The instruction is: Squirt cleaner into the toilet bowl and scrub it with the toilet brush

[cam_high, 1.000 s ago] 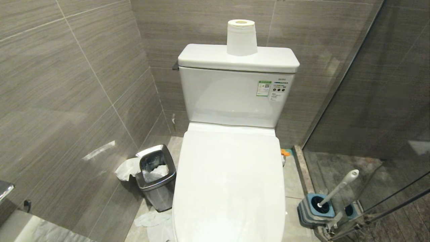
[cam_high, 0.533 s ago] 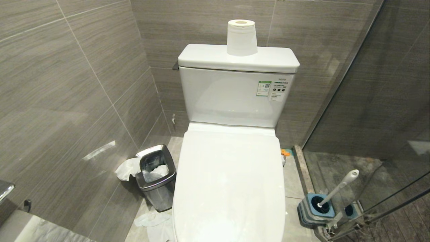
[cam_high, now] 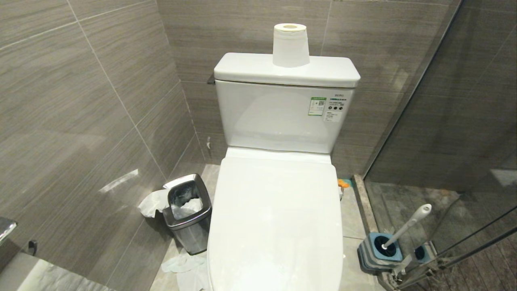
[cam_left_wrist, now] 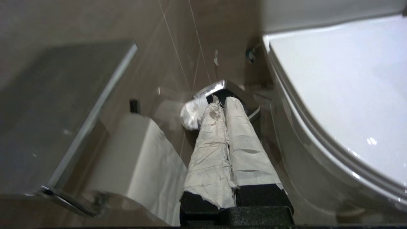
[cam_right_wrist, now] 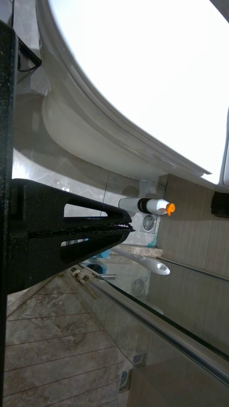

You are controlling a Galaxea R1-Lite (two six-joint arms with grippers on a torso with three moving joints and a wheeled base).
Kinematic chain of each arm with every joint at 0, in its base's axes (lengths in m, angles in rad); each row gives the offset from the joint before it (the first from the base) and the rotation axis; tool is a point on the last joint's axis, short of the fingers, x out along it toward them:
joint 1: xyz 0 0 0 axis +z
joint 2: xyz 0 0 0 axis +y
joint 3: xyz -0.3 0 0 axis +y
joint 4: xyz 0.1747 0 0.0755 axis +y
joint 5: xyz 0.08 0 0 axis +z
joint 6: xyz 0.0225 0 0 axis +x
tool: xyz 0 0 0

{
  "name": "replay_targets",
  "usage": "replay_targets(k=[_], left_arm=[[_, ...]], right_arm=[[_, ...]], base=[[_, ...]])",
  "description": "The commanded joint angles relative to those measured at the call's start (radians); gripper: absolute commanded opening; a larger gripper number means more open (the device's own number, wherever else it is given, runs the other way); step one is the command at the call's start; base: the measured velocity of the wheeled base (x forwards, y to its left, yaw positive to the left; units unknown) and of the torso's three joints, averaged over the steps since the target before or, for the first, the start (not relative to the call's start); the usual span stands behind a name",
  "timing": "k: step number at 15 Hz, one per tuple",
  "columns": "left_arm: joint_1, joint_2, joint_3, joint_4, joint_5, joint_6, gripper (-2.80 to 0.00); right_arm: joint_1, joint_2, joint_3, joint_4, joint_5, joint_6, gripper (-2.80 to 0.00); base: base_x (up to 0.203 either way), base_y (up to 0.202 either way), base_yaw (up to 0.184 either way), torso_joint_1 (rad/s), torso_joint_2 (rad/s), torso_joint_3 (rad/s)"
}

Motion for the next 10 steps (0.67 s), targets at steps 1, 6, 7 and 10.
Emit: replay_targets(k=[1, 6, 7, 10], left_arm=[[0.001, -0.001, 0.046, 0.055, -0.012, 0.004, -2.80], [0.000, -0.001, 0.037, 0.121, -0.020, -0.051, -2.80], [0.000, -0.001, 0.039, 0.115, -0.008, -0.067, -2.80], [0.000, -0.001, 0.040, 0.112, -0.006, -0.125, -2.80]], right_arm=[[0.000, 0.001, 0.000, 0.000, 0.000, 0.000, -2.80], [0.000, 0.001, 0.000, 0.000, 0.000, 0.000, -2.80], [0.000, 0.001, 0.000, 0.000, 0.000, 0.000, -2.80], [0.000, 0.001, 0.000, 0.000, 0.000, 0.000, -2.80]], base=[[0.000, 0.000, 0.000, 0.000, 0.00, 0.000], [0.000, 0.000, 0.000, 0.000, 0.00, 0.000], [0.000, 0.000, 0.000, 0.000, 0.00, 0.000], [0.000, 0.000, 0.000, 0.000, 0.00, 0.000]])
